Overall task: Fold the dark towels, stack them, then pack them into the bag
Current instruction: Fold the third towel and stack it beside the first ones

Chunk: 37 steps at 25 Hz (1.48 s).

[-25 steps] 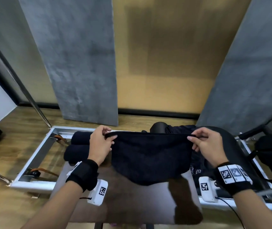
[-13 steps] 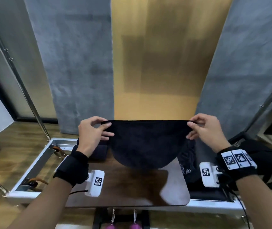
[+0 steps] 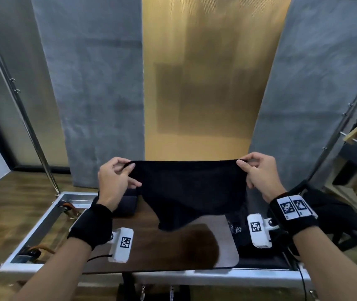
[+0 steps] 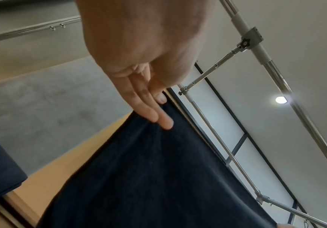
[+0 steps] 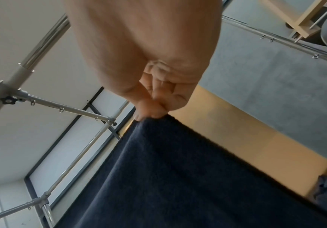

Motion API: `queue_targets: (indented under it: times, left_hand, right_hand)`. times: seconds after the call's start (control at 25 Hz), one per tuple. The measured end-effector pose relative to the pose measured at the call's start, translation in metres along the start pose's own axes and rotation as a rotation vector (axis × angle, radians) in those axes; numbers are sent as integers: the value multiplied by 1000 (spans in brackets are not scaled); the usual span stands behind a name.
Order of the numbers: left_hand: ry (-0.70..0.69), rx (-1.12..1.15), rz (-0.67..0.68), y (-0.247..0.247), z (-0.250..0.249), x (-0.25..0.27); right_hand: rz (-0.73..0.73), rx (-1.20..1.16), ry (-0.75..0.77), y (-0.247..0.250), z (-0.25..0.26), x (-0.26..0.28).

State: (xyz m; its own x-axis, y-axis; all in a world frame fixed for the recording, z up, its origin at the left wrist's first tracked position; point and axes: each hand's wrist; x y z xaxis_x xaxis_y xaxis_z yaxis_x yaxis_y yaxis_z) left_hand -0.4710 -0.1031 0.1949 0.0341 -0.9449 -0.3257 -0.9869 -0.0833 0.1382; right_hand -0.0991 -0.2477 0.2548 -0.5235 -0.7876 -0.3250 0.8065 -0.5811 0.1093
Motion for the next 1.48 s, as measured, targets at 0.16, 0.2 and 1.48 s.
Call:
queue_targets:
  times: [0.16,0.2,1.48]
  left_hand:
    - [25,-11,-14,10,-4,11]
    - [25,8,-18,13,-6,13]
    - [526,-610,418,15,195,115]
  right_hand:
    - [-7,-46,32,6,3,8]
    - [-6,-61,39,8,4,10]
    - [142,55,-683,-29,-225,136]
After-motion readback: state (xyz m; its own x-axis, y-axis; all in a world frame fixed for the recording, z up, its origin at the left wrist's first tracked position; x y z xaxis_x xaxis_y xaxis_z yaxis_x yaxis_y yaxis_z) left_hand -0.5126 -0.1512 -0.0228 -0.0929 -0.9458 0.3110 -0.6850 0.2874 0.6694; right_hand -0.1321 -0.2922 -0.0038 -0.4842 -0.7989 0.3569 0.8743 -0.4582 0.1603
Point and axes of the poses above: each hand's wrist, its own x-axis away from the middle knuckle, its own y-axis out of the back of the hand, z = x × y, and after that the axes turned 12 degrees about -x, right-handed
